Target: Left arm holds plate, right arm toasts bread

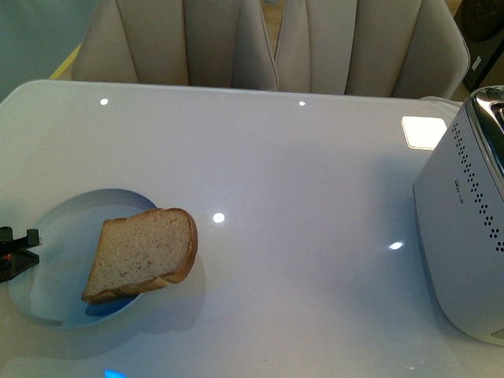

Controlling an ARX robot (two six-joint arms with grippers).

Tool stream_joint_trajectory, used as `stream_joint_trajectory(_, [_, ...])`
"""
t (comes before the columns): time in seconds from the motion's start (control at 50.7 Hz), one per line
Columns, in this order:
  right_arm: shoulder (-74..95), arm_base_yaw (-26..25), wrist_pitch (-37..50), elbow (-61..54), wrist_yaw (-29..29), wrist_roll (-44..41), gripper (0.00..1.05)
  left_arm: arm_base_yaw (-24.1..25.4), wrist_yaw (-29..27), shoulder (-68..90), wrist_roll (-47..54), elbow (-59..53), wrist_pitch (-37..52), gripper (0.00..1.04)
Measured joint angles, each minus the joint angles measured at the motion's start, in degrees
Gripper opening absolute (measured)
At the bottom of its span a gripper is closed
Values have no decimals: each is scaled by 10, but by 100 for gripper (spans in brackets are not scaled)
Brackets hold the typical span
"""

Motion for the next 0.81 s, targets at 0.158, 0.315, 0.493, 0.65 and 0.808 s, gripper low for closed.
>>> stream_joint_trajectory(0.158, [0,0,0,0,0,0,96,3,24,-4,-29,1,-14,3])
stream_joint_trajectory(0.315, [0,0,0,0,0,0,96,8,36,-8,-60,1,-23,3])
stream_joint_trajectory(0.493, [0,0,0,0,0,0,96,13,59,-31,-103,-10,-35,3])
stream_joint_trajectory(0.65, [0,0,0,0,0,0,96,23,76,-87,-144,-21,-52,3])
stream_joint_trajectory(0.808, [0,0,0,0,0,0,96,35,93,-144,-160,-34,-82,3])
